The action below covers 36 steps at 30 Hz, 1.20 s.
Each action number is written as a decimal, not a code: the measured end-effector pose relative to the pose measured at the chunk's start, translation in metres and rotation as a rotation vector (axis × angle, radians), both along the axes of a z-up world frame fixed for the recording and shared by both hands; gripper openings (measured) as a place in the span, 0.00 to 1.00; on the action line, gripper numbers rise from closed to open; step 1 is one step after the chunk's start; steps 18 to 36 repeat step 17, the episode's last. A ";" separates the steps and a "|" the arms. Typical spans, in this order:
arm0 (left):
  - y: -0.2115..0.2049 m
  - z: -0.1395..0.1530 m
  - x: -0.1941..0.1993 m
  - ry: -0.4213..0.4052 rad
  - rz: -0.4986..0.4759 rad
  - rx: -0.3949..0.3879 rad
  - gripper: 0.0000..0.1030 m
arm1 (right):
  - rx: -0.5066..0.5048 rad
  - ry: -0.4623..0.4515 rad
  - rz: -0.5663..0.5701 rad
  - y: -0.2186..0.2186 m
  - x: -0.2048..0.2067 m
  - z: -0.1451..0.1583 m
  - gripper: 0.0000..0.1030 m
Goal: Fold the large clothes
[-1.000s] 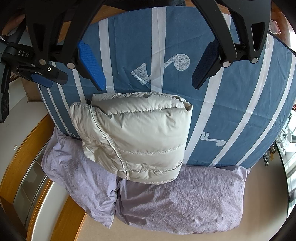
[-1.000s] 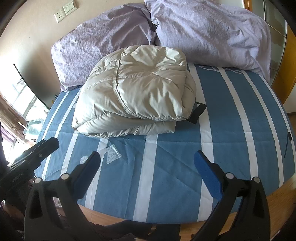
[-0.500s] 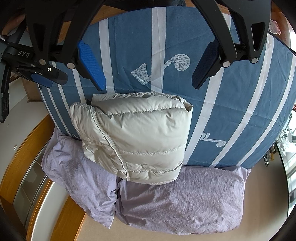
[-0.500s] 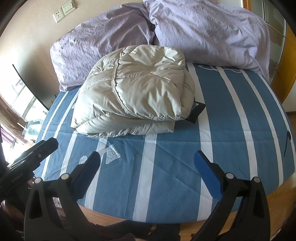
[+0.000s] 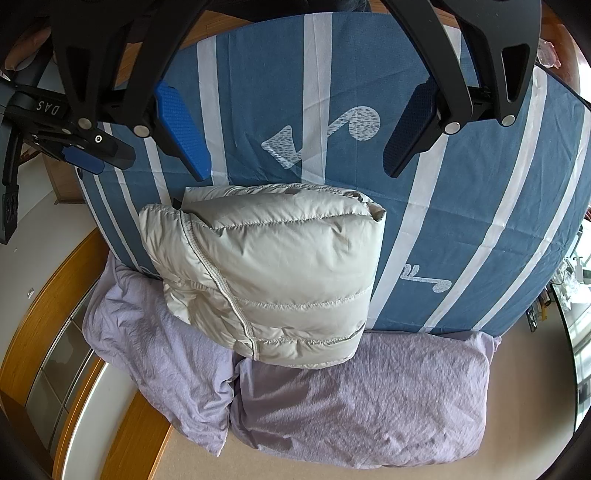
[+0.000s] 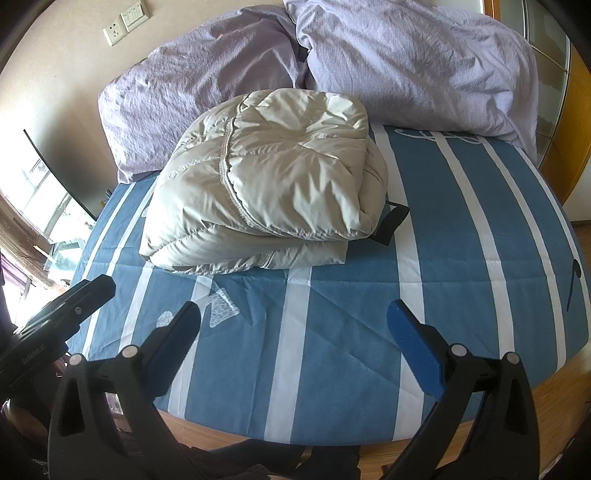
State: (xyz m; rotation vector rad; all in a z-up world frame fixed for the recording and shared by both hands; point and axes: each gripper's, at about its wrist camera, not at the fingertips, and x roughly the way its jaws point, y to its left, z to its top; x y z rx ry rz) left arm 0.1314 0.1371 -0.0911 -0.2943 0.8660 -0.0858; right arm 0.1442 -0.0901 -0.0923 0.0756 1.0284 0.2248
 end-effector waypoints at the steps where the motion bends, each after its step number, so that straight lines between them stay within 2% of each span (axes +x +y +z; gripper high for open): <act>1: 0.000 0.000 0.000 0.000 0.000 0.000 0.93 | 0.000 0.000 0.000 0.000 0.000 0.000 0.98; 36: 0.000 0.000 0.001 0.000 0.000 0.000 0.92 | 0.000 0.001 0.001 0.000 0.001 0.000 0.98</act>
